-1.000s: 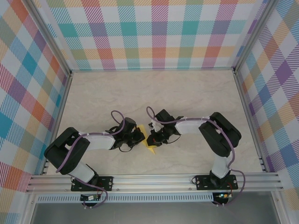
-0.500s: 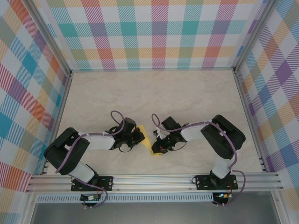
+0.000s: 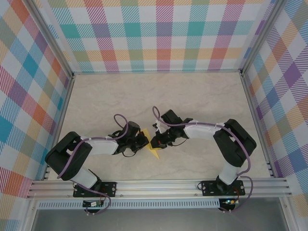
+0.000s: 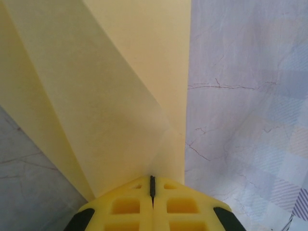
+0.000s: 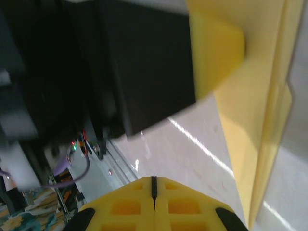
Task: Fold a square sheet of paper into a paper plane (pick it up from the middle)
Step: Fold the wing for the fifth time at the center of the table.
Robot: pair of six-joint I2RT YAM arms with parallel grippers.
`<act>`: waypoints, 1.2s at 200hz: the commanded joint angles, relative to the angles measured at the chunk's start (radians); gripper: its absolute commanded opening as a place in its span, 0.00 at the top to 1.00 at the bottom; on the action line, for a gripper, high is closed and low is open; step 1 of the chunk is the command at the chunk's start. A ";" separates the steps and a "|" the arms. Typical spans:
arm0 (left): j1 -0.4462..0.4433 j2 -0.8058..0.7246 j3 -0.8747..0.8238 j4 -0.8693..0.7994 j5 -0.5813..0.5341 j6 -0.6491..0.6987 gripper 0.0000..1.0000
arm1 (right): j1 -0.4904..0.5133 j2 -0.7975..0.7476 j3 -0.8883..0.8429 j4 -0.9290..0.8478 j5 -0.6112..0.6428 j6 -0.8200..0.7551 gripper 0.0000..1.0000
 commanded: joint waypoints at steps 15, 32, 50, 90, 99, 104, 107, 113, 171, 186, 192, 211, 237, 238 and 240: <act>0.015 0.021 -0.016 -0.072 -0.063 0.007 1.00 | 0.007 0.086 -0.005 0.047 0.050 0.079 0.96; 0.015 0.037 -0.007 -0.073 -0.058 0.012 1.00 | 0.007 0.103 -0.021 0.054 0.042 0.077 0.96; 0.015 0.051 -0.005 -0.059 -0.045 0.010 1.00 | 0.007 0.117 -0.047 0.043 0.050 0.064 0.97; 0.015 0.056 -0.007 -0.055 -0.051 0.016 1.00 | 0.005 0.164 -0.103 -0.015 0.089 0.030 1.00; 0.015 0.055 -0.005 -0.058 -0.054 0.019 1.00 | 0.005 0.174 -0.111 -0.022 0.095 0.018 1.00; 0.016 0.053 -0.004 -0.061 -0.056 0.022 1.00 | 0.004 0.176 -0.115 -0.021 0.095 0.016 1.00; 0.017 0.053 -0.004 -0.061 -0.056 0.023 1.00 | 0.004 0.176 -0.118 -0.022 0.096 0.015 1.00; 0.017 0.053 -0.002 -0.062 -0.055 0.024 1.00 | 0.005 0.177 -0.121 -0.018 0.093 0.017 1.00; 0.024 -0.001 0.041 -0.115 -0.039 0.062 1.00 | 0.001 0.195 -0.093 -0.024 0.101 0.025 1.00; 0.030 -0.016 0.054 -0.129 -0.035 0.074 0.95 | -0.001 0.204 -0.089 -0.027 0.103 0.034 1.00; 0.032 -0.021 0.060 -0.130 -0.033 0.084 0.95 | -0.001 0.208 -0.088 -0.025 0.100 0.036 1.00; 0.043 -0.027 0.066 -0.154 -0.060 0.092 0.95 | -0.002 0.217 -0.088 -0.048 0.106 0.028 1.00; 0.080 -0.005 0.048 -0.123 -0.046 0.092 0.95 | -0.002 0.234 -0.078 -0.096 0.111 0.000 1.00; 0.081 -0.003 0.048 -0.123 -0.045 0.093 0.95 | -0.002 0.235 -0.077 -0.098 0.111 -0.002 1.00; 0.083 -0.002 0.047 -0.122 -0.044 0.094 0.95 | -0.002 0.237 -0.076 -0.102 0.111 -0.005 1.00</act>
